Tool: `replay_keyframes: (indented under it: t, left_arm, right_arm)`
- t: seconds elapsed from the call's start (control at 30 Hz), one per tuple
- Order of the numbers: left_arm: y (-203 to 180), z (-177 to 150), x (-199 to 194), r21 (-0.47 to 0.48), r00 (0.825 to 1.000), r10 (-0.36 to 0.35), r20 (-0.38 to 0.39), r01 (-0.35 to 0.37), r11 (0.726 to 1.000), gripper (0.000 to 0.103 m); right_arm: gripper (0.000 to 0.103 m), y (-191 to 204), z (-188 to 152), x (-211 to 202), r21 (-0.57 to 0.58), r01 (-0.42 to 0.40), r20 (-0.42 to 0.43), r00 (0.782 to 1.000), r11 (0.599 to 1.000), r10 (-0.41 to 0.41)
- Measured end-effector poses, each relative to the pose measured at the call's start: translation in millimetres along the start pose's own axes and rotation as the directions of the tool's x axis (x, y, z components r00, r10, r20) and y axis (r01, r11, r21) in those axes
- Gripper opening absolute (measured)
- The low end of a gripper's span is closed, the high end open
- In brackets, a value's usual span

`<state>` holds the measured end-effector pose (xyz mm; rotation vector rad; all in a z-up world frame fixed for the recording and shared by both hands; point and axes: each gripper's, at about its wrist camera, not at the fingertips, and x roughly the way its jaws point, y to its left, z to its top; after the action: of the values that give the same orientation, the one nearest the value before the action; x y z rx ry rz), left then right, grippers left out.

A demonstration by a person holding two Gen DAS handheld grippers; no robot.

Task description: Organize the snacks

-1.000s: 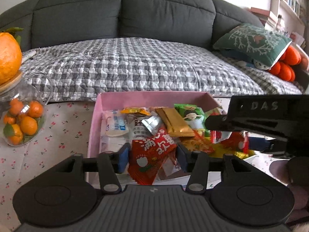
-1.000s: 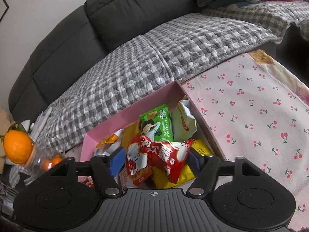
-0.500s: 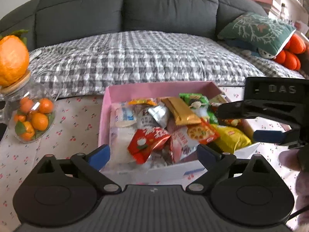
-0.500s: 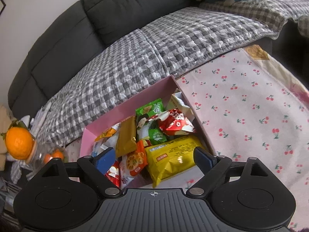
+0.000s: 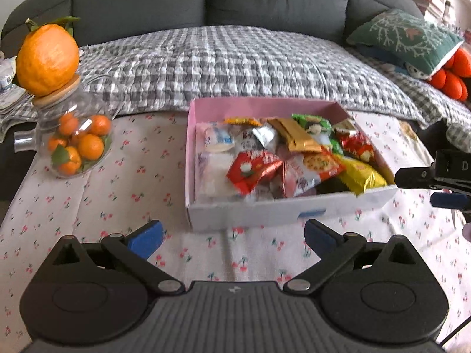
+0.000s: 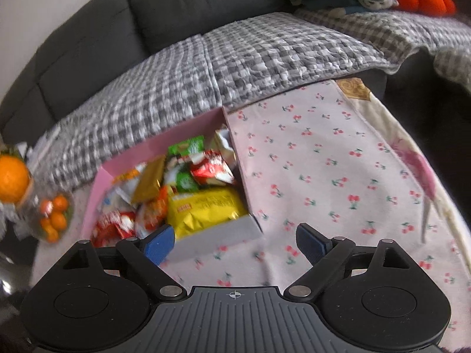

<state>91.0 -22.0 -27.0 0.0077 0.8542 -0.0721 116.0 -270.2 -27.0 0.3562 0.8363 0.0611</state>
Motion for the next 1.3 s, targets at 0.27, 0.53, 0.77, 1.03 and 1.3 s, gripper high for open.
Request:
replay_keyframes:
  t: [0.27, 0.53, 0.77, 1.03, 1.3]
  left_arm:
    - [-2, -20, -14, 0.013, 0.998, 0.035, -0.055, -0.035, 0.999, 0.102]
    - [-10, -35, -34, 0.007, 0.993, 0.073, -0.09, -0.072, 0.997, 0.103]
    - [-17, -42, -45, 0.008, 0.992, 0.083, -0.096, -0.083, 0.997, 0.103]
    - [-22, -43, -47, 0.015, 0.991, 0.099, -0.092, -0.098, 0.995, 0.103]
    - [-25, -43, -50, 0.008, 0.992, 0.093, -0.086, -0.093, 0.996, 0.103]
  right_arm:
    - [0.091, 18, -34, -11, -0.201, 0.072, -0.053, 0.995, 0.977, -0.084]
    - [0.091, 23, -56, -26, -0.235, 0.092, -0.08, 0.99, 0.968, -0.113]
    - [0.091, 18, -60, -40, -0.15, 0.08, -0.106, 0.99, 0.985, -0.097]
    - [0.094, 21, -65, -54, -0.16, 0.078, -0.079, 0.993, 0.984, -0.092]
    - [0.095, 21, -66, -58, -0.17, 0.077, -0.078, 0.993, 0.983, -0.091]
